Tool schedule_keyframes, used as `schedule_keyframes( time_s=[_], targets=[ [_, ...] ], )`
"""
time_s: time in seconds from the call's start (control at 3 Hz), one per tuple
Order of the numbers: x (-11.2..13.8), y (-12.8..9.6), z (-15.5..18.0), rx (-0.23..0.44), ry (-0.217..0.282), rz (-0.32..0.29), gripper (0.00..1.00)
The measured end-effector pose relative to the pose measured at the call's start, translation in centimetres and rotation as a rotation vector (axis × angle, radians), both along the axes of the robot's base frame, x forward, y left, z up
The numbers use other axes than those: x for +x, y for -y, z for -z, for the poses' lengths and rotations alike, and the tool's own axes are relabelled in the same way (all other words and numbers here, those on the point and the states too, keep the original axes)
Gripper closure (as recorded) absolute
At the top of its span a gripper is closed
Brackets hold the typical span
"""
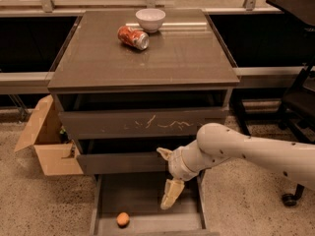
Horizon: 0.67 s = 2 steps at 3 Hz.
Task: Pick orange from bottom drawer and place on counter
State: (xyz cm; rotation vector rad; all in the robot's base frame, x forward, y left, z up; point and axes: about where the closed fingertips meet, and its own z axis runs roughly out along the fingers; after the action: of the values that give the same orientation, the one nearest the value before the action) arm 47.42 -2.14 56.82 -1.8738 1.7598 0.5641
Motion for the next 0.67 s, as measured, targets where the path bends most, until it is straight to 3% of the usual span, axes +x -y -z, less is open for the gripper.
schedule_keyframes(
  time_s=[0.33,0.67],
  targets=[
    [0.7,-0.7,2.6,-0.023,-0.001,-0.032,0.00],
    [0.4,-3.5,9.9,-0.040,-0.005,-0.104,0.00]
  ],
)
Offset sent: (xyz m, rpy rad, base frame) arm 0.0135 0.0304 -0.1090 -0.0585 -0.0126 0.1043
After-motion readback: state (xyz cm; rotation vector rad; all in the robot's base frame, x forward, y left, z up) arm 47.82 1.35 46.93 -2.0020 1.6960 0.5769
